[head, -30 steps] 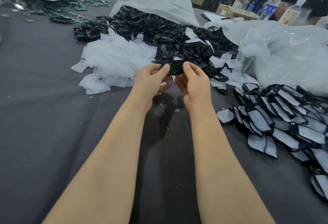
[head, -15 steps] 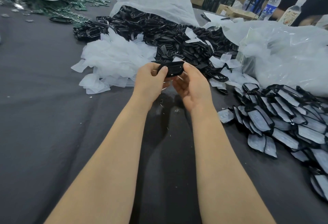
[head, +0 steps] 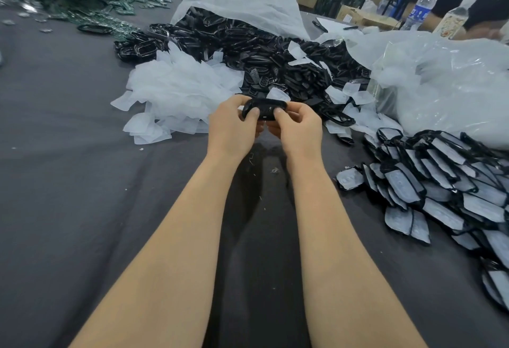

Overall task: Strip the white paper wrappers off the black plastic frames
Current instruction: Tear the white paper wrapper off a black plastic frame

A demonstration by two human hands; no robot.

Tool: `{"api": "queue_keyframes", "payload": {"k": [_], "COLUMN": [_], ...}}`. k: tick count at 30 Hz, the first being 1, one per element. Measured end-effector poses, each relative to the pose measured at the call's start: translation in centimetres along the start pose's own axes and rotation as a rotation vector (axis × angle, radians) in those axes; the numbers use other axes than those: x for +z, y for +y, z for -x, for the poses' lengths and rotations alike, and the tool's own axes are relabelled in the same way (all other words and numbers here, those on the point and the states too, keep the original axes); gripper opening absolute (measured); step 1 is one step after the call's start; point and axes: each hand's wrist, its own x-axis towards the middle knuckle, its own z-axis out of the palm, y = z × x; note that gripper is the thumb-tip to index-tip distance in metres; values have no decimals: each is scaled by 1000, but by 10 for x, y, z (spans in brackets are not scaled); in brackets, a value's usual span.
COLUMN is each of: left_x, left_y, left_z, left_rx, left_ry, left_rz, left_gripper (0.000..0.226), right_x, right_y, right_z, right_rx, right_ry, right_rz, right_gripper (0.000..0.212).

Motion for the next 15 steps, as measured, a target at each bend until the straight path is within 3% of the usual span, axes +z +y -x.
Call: {"api": "queue_keyframes", "payload": {"k": [4, 6, 9, 12, 15], "left_x": [-5, -11, -18, -19, -17], "left_y": [1, 2, 4, 6, 6], "left_z": [-4, -8, -10, -10, -9], "left_rx": [-39, -73, -101, -120, -132], "left_ry": [127, 248, 382, 418, 411], "left_rz": [187, 337, 545, 627, 629], "left_gripper": [15, 15, 13, 13, 12], "right_x": [2, 1, 6, 16, 21], "right_y": [-3, -3, -3, 0, -2], "right_z": [3, 3, 9, 14, 15], "right_rx": [3, -71, -145, -134, -165], "right_ry": [-21, -16, -201, -358, -369], "right_rz": [-83, 151, 559, 880, 1007], "right_gripper": [8, 10, 12, 34, 36]}}
